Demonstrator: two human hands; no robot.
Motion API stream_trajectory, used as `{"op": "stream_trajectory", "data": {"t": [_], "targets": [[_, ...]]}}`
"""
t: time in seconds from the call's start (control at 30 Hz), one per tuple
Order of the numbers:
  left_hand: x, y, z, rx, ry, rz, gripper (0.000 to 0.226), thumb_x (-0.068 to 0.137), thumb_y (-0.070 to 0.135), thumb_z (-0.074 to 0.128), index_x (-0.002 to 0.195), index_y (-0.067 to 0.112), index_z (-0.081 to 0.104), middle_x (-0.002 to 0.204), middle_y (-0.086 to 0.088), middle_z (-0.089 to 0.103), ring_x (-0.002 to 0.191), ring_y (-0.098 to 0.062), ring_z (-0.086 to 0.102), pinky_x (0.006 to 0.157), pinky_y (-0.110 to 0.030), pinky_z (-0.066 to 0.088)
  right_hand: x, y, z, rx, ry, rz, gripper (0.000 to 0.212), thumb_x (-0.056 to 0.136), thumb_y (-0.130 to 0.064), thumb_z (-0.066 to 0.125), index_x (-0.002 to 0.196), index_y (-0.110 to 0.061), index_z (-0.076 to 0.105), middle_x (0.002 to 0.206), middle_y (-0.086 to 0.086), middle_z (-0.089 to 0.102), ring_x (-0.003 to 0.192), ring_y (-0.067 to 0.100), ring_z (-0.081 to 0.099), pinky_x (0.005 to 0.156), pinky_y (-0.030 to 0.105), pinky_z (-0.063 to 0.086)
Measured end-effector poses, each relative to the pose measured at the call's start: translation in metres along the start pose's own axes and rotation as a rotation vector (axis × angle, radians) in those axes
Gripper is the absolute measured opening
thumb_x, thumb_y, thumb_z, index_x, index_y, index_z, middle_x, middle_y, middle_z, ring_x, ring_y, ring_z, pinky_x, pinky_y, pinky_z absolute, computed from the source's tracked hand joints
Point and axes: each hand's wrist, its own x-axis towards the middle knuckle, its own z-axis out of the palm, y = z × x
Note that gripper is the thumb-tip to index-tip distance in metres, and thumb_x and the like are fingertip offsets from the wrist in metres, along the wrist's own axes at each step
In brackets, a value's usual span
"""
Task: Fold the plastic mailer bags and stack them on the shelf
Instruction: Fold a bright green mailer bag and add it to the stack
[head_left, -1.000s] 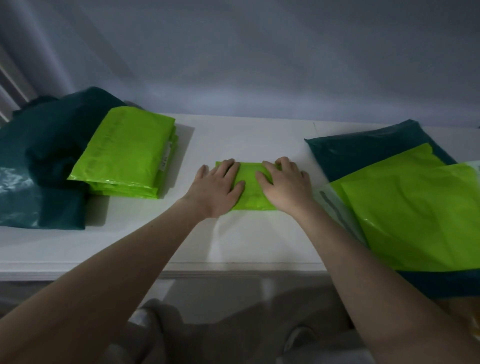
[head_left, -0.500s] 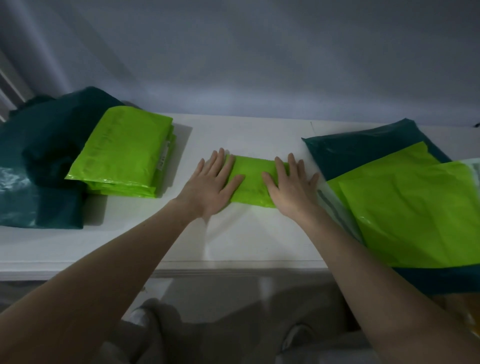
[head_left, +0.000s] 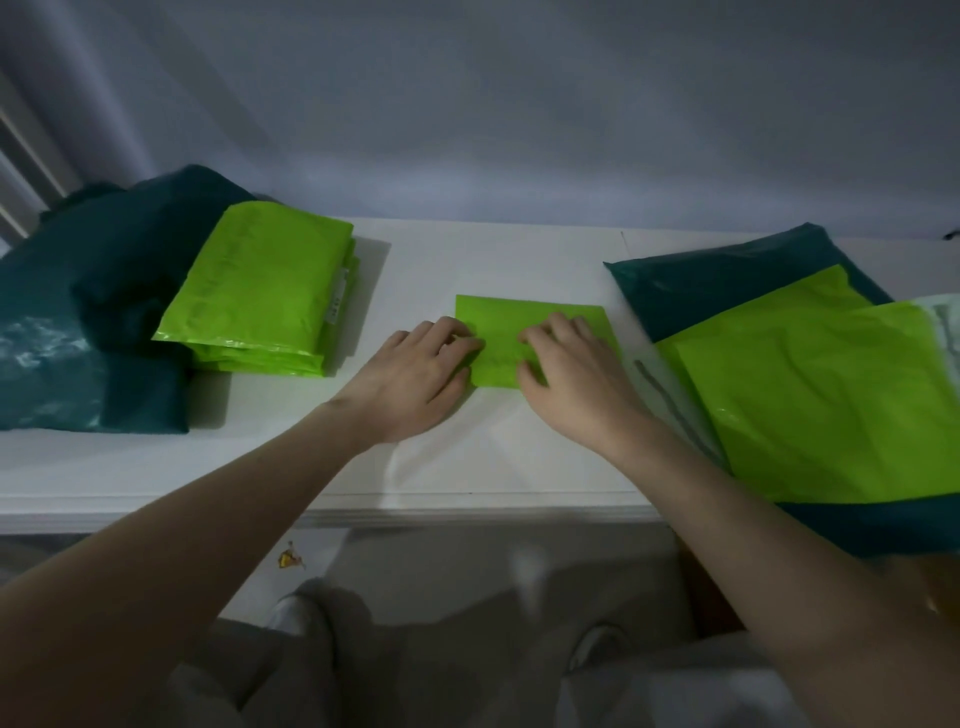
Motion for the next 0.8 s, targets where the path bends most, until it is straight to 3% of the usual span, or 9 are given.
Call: {"op": "stream_trajectory", "data": {"t": [0.13, 0.3, 0.47, 0.57, 0.7, 0.8], "targets": [[-0.008, 0.001, 0.001, 0.028, -0.017, -0.038, 0.056, 0.091, 0.039, 0.023, 0.13, 0.01, 0.05, 0.118, -0.01, 0.053, 0.095, -0.029, 0.055, 0.074, -0.039, 0.044, -0.005, -0.005, 0.008, 0.003, -0.081, -0.048, 0.042, 0.095, -0.033, 0.039, 0.131, -0.012, 0.046, 0.133, 0.005, 0.047, 0.122, 0.025, 0.039, 0.092, 0.039, 0.043], [-0.007, 0.003, -0.004, -0.012, -0.053, -0.138, 0.077, 0.08, 0.047, 0.002, 0.144, 0.017, 0.031, 0.134, -0.003, 0.041, 0.114, -0.025, 0.044, 0.088, -0.037, 0.035, 0.006, -0.002, 0.014, 0.023, -0.111, -0.019, 0.052, 0.096, -0.034, 0.038, 0.143, -0.013, 0.033, 0.149, 0.007, 0.033, 0.132, 0.026, 0.031, 0.104, 0.039, 0.035], [-0.005, 0.004, 0.0, 0.019, -0.062, -0.151, 0.08, 0.078, 0.049, -0.003, 0.143, 0.018, 0.033, 0.143, 0.002, 0.035, 0.123, -0.021, 0.039, 0.094, -0.037, 0.034, 0.015, -0.007, 0.019, -0.038, -0.134, -0.03, 0.054, 0.095, -0.04, 0.039, 0.146, -0.028, 0.025, 0.144, 0.017, 0.033, 0.126, 0.035, 0.033, 0.105, 0.045, 0.032], [-0.004, 0.007, 0.002, 0.087, -0.077, -0.166, 0.081, 0.079, 0.049, -0.006, 0.145, 0.019, 0.031, 0.142, 0.005, 0.038, 0.126, -0.019, 0.038, 0.094, -0.037, 0.034, 0.016, -0.016, 0.022, -0.095, -0.138, -0.004, 0.049, 0.096, -0.043, 0.036, 0.143, -0.031, 0.031, 0.142, 0.02, 0.032, 0.122, 0.038, 0.034, 0.102, 0.047, 0.032], [0.0, 0.012, 0.0, 0.168, -0.095, -0.185, 0.08, 0.079, 0.046, -0.007, 0.146, 0.02, 0.029, 0.137, 0.004, 0.045, 0.124, -0.021, 0.04, 0.092, -0.037, 0.033, 0.016, -0.023, 0.02, -0.08, -0.133, 0.019, 0.044, 0.097, -0.043, 0.034, 0.139, -0.028, 0.038, 0.153, 0.016, 0.016, 0.129, 0.038, 0.03, 0.107, 0.052, 0.025], [0.002, 0.013, -0.001, 0.152, -0.097, -0.182, 0.074, 0.083, 0.043, 0.002, 0.137, 0.015, 0.045, 0.13, -0.001, 0.054, 0.12, -0.024, 0.048, 0.088, -0.039, 0.037, 0.014, -0.026, 0.02, -0.099, -0.1, 0.008, 0.043, 0.097, -0.039, 0.036, 0.137, -0.024, 0.042, 0.153, 0.01, 0.019, 0.137, 0.035, 0.02, 0.107, 0.06, 0.016]]}}
